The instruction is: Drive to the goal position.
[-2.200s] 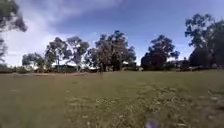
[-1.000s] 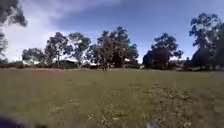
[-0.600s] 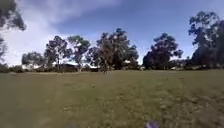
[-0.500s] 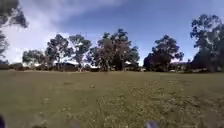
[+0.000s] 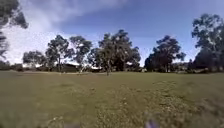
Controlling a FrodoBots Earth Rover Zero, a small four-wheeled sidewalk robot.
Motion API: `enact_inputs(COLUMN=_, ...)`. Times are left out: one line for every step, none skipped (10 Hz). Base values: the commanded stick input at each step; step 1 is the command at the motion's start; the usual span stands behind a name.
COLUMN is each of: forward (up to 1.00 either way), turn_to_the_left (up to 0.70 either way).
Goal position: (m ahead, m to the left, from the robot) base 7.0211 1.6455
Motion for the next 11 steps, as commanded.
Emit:
enact_inputs(forward=0.70, turn_to_the_left=0.00)
enact_inputs(forward=0.70, turn_to_the_left=0.00)
enact_inputs(forward=0.70, turn_to_the_left=0.00)
enact_inputs(forward=0.70, turn_to_the_left=0.00)
enact_inputs(forward=0.70, turn_to_the_left=0.00)
enact_inputs(forward=0.70, turn_to_the_left=0.00)
enact_inputs(forward=0.70, turn_to_the_left=0.00)
enact_inputs(forward=0.70, turn_to_the_left=0.00)
enact_inputs(forward=0.70, turn_to_the_left=0.00)
enact_inputs(forward=0.70, turn_to_the_left=0.00)
enact_inputs(forward=0.70, turn_to_the_left=0.00)
